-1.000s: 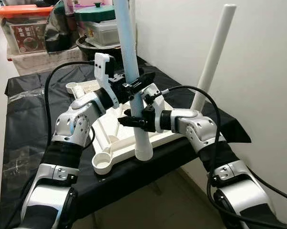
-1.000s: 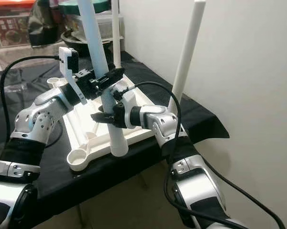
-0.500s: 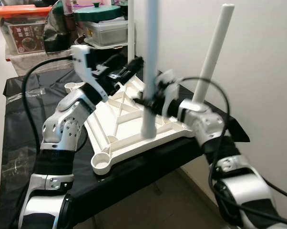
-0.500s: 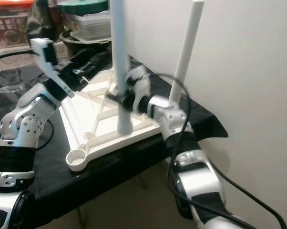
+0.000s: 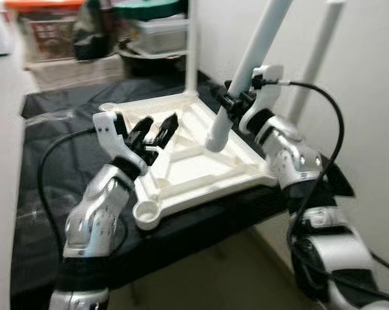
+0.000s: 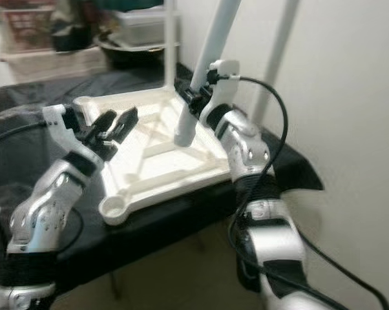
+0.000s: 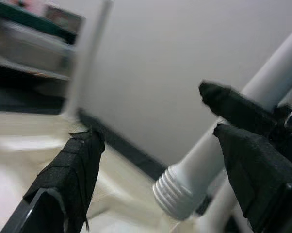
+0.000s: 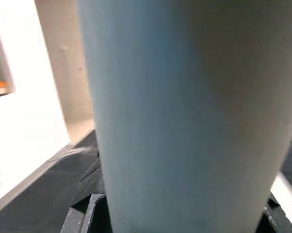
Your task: Building children table
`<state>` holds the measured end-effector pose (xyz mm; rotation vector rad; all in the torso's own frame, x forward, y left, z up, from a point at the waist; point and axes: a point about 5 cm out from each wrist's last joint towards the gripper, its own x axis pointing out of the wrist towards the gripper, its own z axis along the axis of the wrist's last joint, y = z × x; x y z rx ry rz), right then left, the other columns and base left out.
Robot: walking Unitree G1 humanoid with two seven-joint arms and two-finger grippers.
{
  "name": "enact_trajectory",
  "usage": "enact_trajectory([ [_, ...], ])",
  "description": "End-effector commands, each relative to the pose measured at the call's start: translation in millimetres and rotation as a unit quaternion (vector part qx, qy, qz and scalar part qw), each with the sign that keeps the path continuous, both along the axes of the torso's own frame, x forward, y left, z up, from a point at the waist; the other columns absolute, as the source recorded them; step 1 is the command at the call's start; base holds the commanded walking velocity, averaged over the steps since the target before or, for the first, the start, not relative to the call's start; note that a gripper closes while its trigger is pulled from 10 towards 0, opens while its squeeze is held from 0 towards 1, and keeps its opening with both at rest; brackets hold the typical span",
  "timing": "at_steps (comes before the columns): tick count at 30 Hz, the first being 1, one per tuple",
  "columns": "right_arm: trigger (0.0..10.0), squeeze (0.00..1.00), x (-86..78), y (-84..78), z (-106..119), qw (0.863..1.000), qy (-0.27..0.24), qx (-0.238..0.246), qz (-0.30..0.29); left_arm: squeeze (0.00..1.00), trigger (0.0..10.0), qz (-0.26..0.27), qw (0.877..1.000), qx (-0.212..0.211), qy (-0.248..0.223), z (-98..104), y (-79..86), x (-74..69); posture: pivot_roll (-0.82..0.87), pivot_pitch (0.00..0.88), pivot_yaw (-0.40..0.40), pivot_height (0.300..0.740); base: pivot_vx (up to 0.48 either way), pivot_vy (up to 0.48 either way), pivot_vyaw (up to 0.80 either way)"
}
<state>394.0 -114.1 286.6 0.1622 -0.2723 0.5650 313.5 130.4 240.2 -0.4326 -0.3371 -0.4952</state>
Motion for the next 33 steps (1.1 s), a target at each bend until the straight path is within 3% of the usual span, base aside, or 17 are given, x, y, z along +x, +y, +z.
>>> enact_trajectory([
  [1,10.0,0.0,-1.0,-4.3,4,1.0,-0.012,0.004,-0.009,0.0,10.0,-0.002,1.0,0.005,-0.003,2,-3.0,-1.1,0.12,0.0,-0.04,0.74,0.0,0.0,0.78],
  [3,10.0,0.0,-5.6,-4.0,-7,1.0,-0.012,0.016,-0.023,0.0,10.0,0.018,0.999,0.035,0.033,-23,-5.5,-17.0,0.12,0.0,-0.043,0.74,0.0,0.0,0.78],
  [5,10.0,0.0,-5.6,-4.0,-7,1.0,-0.012,0.016,-0.023,0.0,10.0,0.018,0.999,0.035,0.033,-23,-5.5,-17.0,0.12,0.0,-0.043,0.74,0.0,0.0,0.78],
  [8,10.0,0.0,-9.9,-2.0,-14,0.999,-0.004,0.03,-0.019,0.0,10.0,0.031,0.996,0.062,0.062,-41,-9.7,-27.8,0.12,0.0,-0.051,0.74,0.0,0.0,0.78],
  [10,10.0,0.0,-9.9,-2.0,-14,0.999,-0.004,0.03,-0.019,0.0,10.0,0.031,0.996,0.062,0.062,-41,-9.7,-27.8,0.12,0.0,-0.051,0.74,0.0,0.0,0.78],
  [14,10.0,0.0,-16.0,2.3,-21,0.999,0.002,0.043,-0.002,0.0,10.0,0.029,0.992,0.071,0.096,-60,-20.2,-40.4,0.12,0.0,-0.049,0.74,0.0,0.0,0.78],
  [23,10.0,0.0,-24.4,8.1,-29,0.999,0.012,0.045,0.003,0.0,10.0,0.036,0.986,0.105,0.123,-77,-26.9,-58.3,0.12,0.0,-0.049,0.74,0.0,0.0,0.78],
  [33,10.0,0.0,-25.6,7.9,-35,0.999,0.027,0.029,0.007,0.0,10.0,0.049,0.983,0.111,0.139,-83,-27.4,-66.1,0.12,0.0,-0.047,0.74,0.0,0.0,0.76],
])
